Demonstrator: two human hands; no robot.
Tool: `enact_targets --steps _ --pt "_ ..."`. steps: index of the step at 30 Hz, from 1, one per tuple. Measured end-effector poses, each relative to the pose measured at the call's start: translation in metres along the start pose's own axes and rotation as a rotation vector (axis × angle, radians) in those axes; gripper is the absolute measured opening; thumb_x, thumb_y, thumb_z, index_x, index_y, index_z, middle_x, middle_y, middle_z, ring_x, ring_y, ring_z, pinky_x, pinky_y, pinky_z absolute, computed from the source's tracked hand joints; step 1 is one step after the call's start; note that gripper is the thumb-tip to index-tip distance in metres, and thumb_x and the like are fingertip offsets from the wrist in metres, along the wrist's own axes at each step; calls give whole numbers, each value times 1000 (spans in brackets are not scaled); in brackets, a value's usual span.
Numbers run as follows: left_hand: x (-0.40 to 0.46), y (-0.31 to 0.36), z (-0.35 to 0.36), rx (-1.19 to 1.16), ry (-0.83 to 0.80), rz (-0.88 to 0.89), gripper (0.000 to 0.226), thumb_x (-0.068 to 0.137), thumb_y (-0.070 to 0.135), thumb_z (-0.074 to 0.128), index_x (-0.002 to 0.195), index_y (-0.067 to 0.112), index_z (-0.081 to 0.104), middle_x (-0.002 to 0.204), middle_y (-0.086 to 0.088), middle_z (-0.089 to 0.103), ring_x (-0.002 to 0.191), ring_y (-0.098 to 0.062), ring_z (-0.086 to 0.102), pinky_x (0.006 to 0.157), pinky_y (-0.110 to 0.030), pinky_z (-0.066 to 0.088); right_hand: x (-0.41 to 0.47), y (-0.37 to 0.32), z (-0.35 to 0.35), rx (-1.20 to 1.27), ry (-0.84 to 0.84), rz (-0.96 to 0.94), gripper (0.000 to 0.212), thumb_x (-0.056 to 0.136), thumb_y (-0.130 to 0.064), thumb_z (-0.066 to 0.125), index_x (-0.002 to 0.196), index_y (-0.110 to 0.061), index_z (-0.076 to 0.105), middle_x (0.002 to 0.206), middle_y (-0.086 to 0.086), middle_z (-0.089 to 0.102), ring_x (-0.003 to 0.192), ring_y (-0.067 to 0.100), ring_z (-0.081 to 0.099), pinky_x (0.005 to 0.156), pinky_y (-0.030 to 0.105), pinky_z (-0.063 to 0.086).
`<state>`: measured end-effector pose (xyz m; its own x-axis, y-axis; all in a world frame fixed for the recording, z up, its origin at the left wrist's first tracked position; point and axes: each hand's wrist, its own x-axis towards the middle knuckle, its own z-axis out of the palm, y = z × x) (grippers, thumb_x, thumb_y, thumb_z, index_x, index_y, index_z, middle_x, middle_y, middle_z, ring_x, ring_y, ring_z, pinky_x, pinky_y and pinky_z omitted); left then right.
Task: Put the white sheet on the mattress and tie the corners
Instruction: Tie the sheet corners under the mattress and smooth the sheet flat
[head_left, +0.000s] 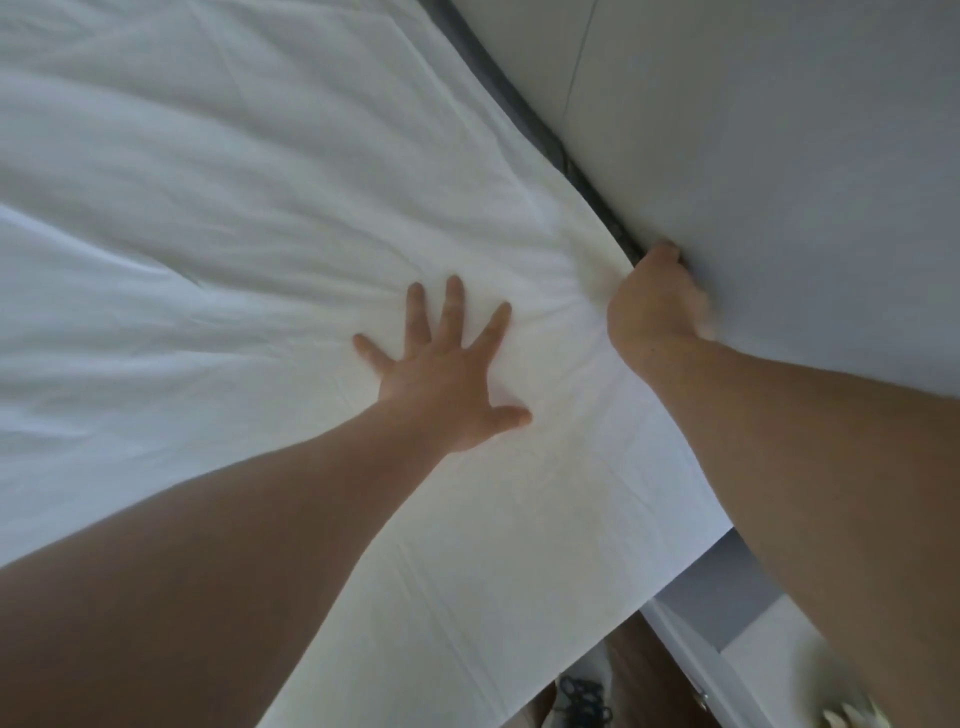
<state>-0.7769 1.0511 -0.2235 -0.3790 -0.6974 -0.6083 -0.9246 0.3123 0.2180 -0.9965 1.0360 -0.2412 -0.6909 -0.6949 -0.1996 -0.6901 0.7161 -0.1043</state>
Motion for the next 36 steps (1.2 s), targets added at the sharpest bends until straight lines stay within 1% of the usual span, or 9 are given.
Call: enact_targets --steps 3,7,11,17,20,25,27,32,36 --pt "-5 -7 1 -4 44 49 93 89 78 50 156 55 -10 166 8 -35 153 -26 -32 108 -86 4 -3 -10 0 109 -57 31 35 104 -14 32 136 -9 44 130 18 57 120 37 56 97 42 43" --pt "-10 -21 -2 -57 282 -2 73 101 64 40 160 47 1 172 8 -14 158 -19 -14 114 -79 16 -21 -44 -6 54 113 -622 43 98 -22 54 139 -9 49 135 16 54 123 39 51 103 45 40" --pt "-5 -51 -13 -64 319 -264 102 83 89 40 158 47 -16 165 5 -35 154 -29 -29 109 -85 11 -11 -80 -8 -342 -174 -1114 74 103 -55 37 161 -13 18 171 9 3 157 30 8 126 48 16" --pt "12 -89 -32 -155 55 -333 122 61 100 53 151 60 -19 163 15 -37 153 -39 -28 104 -88 15 36 -90 -25 -557 -306 -656 93 97 -69 31 161 -6 9 170 10 6 156 28 11 123 50 21" --pt "14 -90 -41 -105 -9 -149 100 75 90 54 154 63 -3 166 21 -27 154 -37 -26 105 -87 16 1 -117 -23 -373 -152 -907 82 99 -59 38 158 -4 21 168 14 14 155 32 14 123 51 24" --pt "-14 -103 -60 -161 134 66 49 99 63 47 142 41 55 149 11 54 138 -19 48 113 -48 42 -42 -100 -9 -558 -448 -749 87 101 -58 39 163 -19 -6 170 -2 -16 158 23 -7 126 54 9" --pt "-47 -115 -59 -205 223 -80 46 102 54 48 145 39 51 155 8 46 146 -20 38 116 -54 38 -77 -107 -20 -481 -434 -582 78 103 -48 38 163 -17 -1 171 5 -13 157 30 -5 125 57 10" --pt "-140 -155 -12 -285 98 -502 89 95 59 60 157 56 -3 166 7 -34 157 -32 -19 113 -76 25 -197 -101 -31 -327 -519 -1012 74 102 -43 45 159 -45 -2 169 -5 -23 157 25 -10 120 65 17" --pt "-204 -185 41 -355 -196 -455 84 91 62 63 157 57 12 172 4 -9 153 -36 19 116 -54 39 -208 -88 -22 -610 -823 -848 79 97 -41 50 160 -46 3 169 -7 -14 157 25 -1 120 54 30"
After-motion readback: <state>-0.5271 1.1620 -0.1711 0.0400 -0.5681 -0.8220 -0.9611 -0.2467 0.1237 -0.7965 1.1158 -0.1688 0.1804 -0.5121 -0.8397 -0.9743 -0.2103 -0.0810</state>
